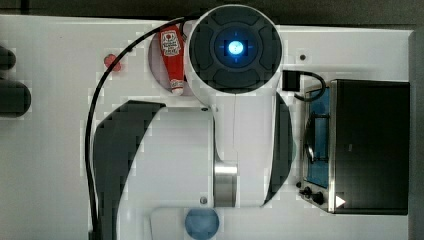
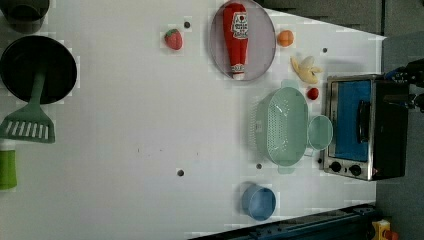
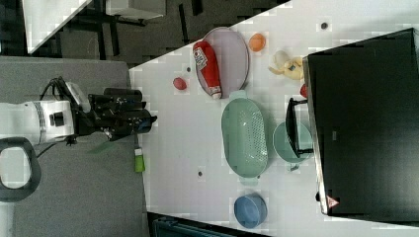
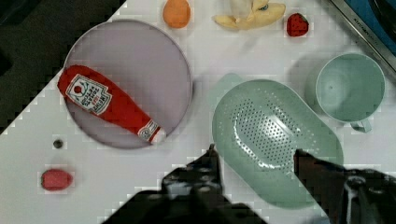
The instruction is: Drag strainer right to left.
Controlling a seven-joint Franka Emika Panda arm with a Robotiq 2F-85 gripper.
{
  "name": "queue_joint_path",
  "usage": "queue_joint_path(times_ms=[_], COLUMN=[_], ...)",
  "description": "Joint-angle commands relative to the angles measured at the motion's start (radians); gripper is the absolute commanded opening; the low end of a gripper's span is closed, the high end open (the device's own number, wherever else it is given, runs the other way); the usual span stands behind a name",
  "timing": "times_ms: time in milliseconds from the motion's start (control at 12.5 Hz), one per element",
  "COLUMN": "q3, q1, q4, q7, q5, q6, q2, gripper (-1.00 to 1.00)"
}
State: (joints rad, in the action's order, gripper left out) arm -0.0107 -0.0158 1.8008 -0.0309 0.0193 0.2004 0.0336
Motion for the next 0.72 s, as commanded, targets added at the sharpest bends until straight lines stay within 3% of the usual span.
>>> queue_joint_path(times_ms=[80, 240, 720], q3=[-0.024, -0.024, 0.004], q1=[0.04, 0.04, 0.037], q4=[0.266, 0.266, 0.36], q7=[-0.074, -0.074, -0.108], q5=[0.018, 0.018, 0.017], q6=[-0.216, -0.216, -0.086], q2=[0.481, 0.479, 0.389], gripper=[0.59, 1.0, 1.0])
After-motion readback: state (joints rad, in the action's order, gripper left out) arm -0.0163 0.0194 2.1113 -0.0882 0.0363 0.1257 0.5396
